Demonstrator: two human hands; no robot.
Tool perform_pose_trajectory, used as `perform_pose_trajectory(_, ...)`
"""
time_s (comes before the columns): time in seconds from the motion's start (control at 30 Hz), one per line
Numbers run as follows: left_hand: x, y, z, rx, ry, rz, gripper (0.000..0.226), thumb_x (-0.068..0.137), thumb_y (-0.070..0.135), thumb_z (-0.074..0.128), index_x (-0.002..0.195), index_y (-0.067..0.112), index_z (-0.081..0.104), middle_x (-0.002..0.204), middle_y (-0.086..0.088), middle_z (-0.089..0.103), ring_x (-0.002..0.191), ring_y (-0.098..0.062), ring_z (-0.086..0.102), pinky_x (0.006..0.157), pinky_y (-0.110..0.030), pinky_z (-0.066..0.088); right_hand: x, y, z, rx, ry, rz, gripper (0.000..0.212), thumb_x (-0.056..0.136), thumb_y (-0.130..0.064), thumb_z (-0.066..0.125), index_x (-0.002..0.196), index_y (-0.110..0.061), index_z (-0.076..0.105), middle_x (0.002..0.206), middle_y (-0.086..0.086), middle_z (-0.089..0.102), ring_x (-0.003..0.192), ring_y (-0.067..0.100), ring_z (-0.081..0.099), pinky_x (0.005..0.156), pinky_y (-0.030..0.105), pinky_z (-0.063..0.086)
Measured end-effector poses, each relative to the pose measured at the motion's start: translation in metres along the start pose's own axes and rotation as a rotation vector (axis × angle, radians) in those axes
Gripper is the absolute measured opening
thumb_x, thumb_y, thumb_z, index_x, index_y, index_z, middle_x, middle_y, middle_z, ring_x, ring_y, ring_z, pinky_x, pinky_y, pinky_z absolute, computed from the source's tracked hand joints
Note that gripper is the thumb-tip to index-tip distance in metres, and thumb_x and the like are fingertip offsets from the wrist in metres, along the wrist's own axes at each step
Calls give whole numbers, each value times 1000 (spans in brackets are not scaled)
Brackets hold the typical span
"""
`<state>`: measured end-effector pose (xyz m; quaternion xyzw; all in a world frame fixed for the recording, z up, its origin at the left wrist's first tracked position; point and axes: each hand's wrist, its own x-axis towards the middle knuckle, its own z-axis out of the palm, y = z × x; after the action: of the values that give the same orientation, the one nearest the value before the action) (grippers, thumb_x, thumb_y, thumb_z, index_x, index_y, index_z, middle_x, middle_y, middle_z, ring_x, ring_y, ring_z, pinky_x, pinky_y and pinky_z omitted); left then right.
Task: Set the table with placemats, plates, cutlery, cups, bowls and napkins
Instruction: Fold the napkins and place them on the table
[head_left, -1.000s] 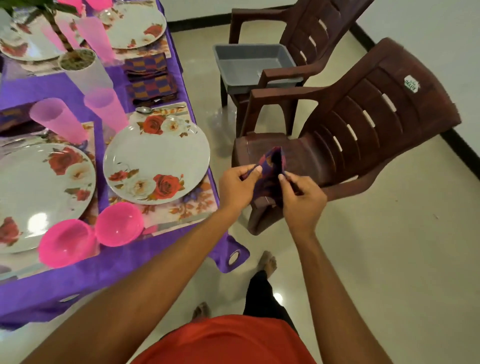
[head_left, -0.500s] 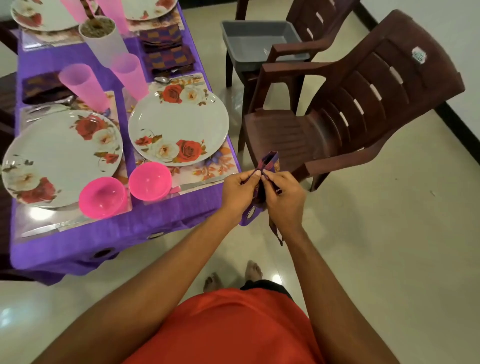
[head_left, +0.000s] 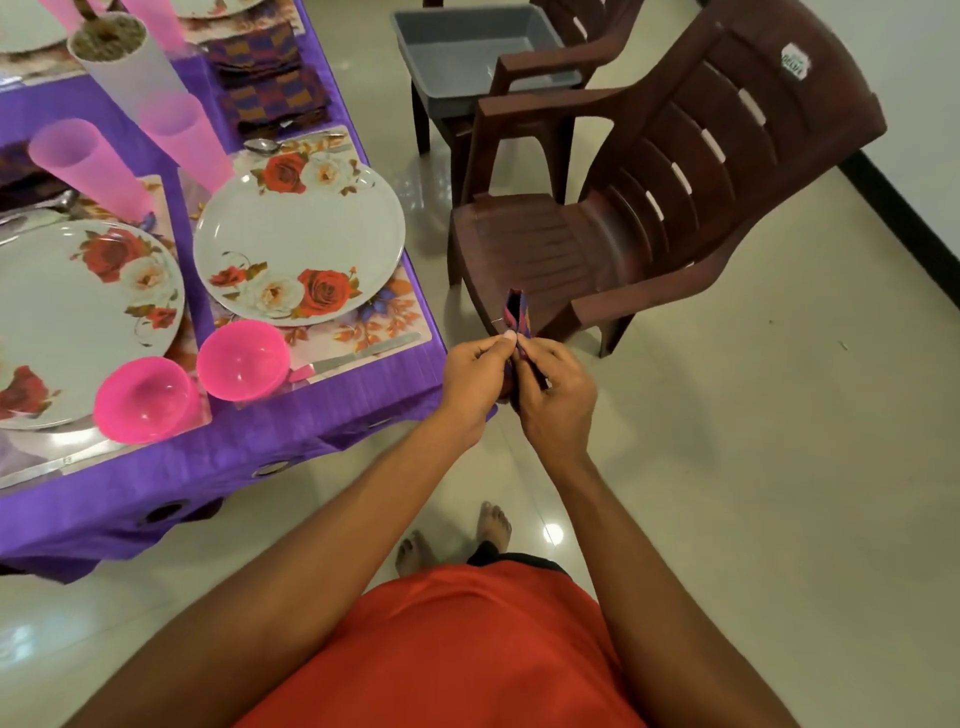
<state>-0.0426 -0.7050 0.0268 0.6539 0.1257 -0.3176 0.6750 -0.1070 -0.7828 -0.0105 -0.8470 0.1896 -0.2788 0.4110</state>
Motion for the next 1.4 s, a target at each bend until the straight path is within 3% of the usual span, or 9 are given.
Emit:
perform_pose_trajectory(0.23,3,2,19,-39,27,-73,23,100,21,56,96,7,74,84,-11,73,85,-20,71,83,-34,59,-3,13,-16,94,-119,-6,38,90,-4,68,128,-5,67,124,6,71,116,8,65,101,25,52)
perform_pose_trajectory(0.4,6,4,17,267,37,41,32,98,42,56,95,18,76,85,-2,76,88,-15,70,84,-34,54,18,20,-35,335,-75,356,21,96,-1,61,109,-8,75,97,-1,76,90,4,71,80,22,56)
perform_pose_trajectory(0.47,10,0,2,313,131,151,14,94,34,65,96,24,74,84,5,74,85,-10,69,79,-28,57,33,27,-45,492,-156,496,18,96,-1,61,105,-9,74,90,-1,75,84,8,70,76,25,56)
perform_pose_trajectory(0.53,15,-6,-17,257,181,163,22,89,20,73,110,22,67,99,1,70,97,-16,68,75,-25,56,44,34,-53,592,-297,523,17,96,1,59,103,-7,72,85,-3,75,81,10,70,74,25,56)
perform_pose_trajectory(0.73,18,-12,-81,34,-207,88,61,78,0,74,132,21,54,128,-10,61,118,-25,61,88,-28,53,65,30,-42,776,-698,526,19,93,1,58,94,-11,72,82,3,74,77,16,69,70,26,57)
perform_pose_trajectory(0.83,8,-7,-102,72,-302,100,36,84,1,68,118,13,65,109,-8,71,100,-21,68,84,-33,56,66,15,-19,838,-810,542,20,91,3,57,93,-9,73,83,4,74,78,16,70,74,26,57)
perform_pose_trajectory(0.93,-4,-3,-127,115,-189,152,15,91,5,65,102,11,73,94,-7,75,86,-20,71,75,-36,59,65,-2,7,803,-820,564,18,95,6,55,100,-4,69,85,2,76,80,15,71,72,26,58)
perform_pose_trajectory(1.17,-41,2,-222,93,171,363,30,90,-6,64,117,7,66,81,13,76,76,-2,71,71,-18,56,38,-69,94,622,-729,426,24,93,-2,66,118,-1,70,99,4,77,91,18,72,82,31,60)
perform_pose_trajectory(1.4,-99,7,-373,-112,422,445,19,93,-1,63,101,12,73,85,4,77,80,-12,72,75,-25,58,-37,-160,193,809,-1003,424,62,79,-11,81,135,-21,56,90,15,72,87,25,68,78,34,58)
